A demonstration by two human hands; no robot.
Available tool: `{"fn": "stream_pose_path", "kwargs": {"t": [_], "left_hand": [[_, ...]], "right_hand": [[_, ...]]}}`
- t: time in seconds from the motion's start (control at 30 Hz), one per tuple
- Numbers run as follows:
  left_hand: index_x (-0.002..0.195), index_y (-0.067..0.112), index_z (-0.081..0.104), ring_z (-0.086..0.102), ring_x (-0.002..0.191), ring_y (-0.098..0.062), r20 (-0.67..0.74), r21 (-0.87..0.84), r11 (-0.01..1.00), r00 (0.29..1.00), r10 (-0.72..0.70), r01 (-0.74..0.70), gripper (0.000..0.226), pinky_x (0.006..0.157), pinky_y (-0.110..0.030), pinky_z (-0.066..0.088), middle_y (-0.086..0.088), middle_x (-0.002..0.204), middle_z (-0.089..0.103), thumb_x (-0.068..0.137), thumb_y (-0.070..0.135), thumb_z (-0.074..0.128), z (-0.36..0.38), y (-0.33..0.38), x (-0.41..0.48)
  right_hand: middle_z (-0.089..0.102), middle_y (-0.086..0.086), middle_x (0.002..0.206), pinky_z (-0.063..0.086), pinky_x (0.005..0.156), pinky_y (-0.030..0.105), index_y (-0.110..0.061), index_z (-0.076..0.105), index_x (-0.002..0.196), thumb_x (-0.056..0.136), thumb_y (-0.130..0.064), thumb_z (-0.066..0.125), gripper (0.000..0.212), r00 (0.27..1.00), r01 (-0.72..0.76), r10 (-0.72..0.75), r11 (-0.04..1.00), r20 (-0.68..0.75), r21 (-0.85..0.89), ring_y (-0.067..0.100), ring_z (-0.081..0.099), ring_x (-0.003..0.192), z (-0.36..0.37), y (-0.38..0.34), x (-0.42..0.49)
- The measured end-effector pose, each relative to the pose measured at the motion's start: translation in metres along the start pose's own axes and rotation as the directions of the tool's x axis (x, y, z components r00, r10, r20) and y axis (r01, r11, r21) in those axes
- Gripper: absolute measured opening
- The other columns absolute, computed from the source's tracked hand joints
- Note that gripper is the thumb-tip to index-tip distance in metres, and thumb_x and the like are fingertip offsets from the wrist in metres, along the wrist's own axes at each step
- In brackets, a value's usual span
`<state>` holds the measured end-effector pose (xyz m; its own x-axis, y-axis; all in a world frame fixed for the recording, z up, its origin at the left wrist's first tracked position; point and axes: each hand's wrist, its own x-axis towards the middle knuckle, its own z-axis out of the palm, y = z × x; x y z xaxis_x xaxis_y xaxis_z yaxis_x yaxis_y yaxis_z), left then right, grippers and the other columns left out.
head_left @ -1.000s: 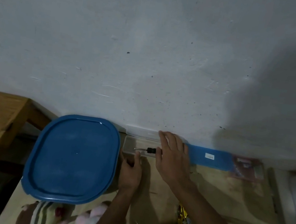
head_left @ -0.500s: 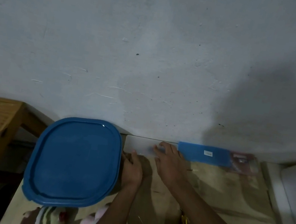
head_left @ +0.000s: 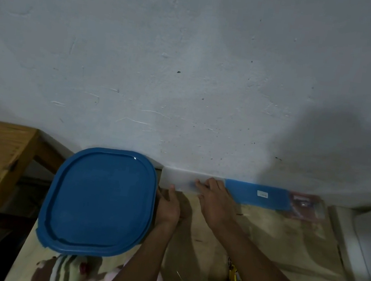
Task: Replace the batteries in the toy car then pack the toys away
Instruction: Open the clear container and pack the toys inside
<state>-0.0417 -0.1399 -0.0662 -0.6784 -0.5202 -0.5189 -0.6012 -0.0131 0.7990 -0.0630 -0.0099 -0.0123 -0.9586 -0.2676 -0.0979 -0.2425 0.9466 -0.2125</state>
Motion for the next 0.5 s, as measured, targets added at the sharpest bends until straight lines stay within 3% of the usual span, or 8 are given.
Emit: {"fn": "stream_pose_path", "kwargs": {"t": [0.1, 0.23, 0.33, 0.4, 0.5], "left_hand": [[0.159, 0.021, 0.014, 0.034, 0.144, -0.036, 0.099, 0.012, 0.997, 0.992, -0.079, 0.078, 0.108, 0.119, -0.054, 0.027, -0.014, 0.159, 0.034, 0.073, 0.085, 0.034, 0.001, -0.011, 0.011], [0.158, 0.036, -0.001, 0.044, 0.137, -0.038, 0.249, 0.031, 0.984, 0.952, -0.180, 0.178, 0.112, 0.113, -0.056, 0.038, -0.014, 0.155, 0.040, 0.069, 0.086, 0.044, -0.006, -0.013, 0.016], [0.157, 0.025, 0.013, 0.048, 0.134, -0.033, 0.365, 0.061, 0.991, 0.921, -0.136, 0.122, 0.077, 0.113, -0.048, 0.039, -0.012, 0.149, 0.046, 0.096, 0.056, 0.047, -0.027, 0.039, -0.039], [0.142, 0.027, 0.033, 0.051, 0.128, -0.030, 0.395, 0.117, 0.992, 0.915, -0.081, 0.037, 0.044, 0.108, -0.043, 0.043, -0.011, 0.141, 0.051, 0.103, 0.042, 0.044, -0.035, 0.057, -0.068], [0.137, 0.020, 0.049, 0.060, 0.115, -0.023, 0.398, 0.163, 0.971, 0.912, 0.099, -0.176, 0.039, 0.100, -0.040, 0.051, -0.008, 0.131, 0.060, 0.102, 0.038, 0.050, -0.050, 0.064, -0.103]], "right_hand": [[0.051, -0.002, 0.130, 0.046, 0.101, 0.034, -0.023, 0.048, 0.140, 0.092, -0.016, 0.058, 0.050, 0.998, -0.037, 0.032, 0.993, 0.046, 0.113, 0.018, 0.046, 0.120, -0.010, 0.000, -0.002], [0.052, -0.004, 0.136, 0.042, 0.100, 0.028, -0.022, 0.052, 0.135, 0.096, -0.025, 0.054, 0.039, 0.977, -0.186, 0.126, 0.900, 0.173, 0.394, 0.015, 0.051, 0.121, -0.034, -0.001, -0.016], [0.059, -0.005, 0.128, 0.046, 0.094, 0.027, -0.024, 0.058, 0.129, 0.097, -0.026, 0.054, 0.033, 0.962, -0.274, 0.214, 0.754, 0.171, 0.597, 0.012, 0.056, 0.113, -0.051, -0.004, -0.039], [0.062, -0.008, 0.118, 0.045, 0.085, 0.020, -0.023, 0.061, 0.124, 0.098, -0.026, 0.053, 0.028, 0.957, -0.281, 0.251, 0.681, 0.146, 0.676, 0.008, 0.057, 0.108, -0.061, -0.007, -0.060], [0.065, -0.009, 0.108, 0.041, 0.074, 0.010, -0.023, 0.066, 0.115, 0.097, -0.022, 0.054, 0.021, 0.954, -0.244, 0.289, 0.582, 0.083, 0.775, 0.002, 0.059, 0.098, -0.073, -0.011, -0.094]]}}
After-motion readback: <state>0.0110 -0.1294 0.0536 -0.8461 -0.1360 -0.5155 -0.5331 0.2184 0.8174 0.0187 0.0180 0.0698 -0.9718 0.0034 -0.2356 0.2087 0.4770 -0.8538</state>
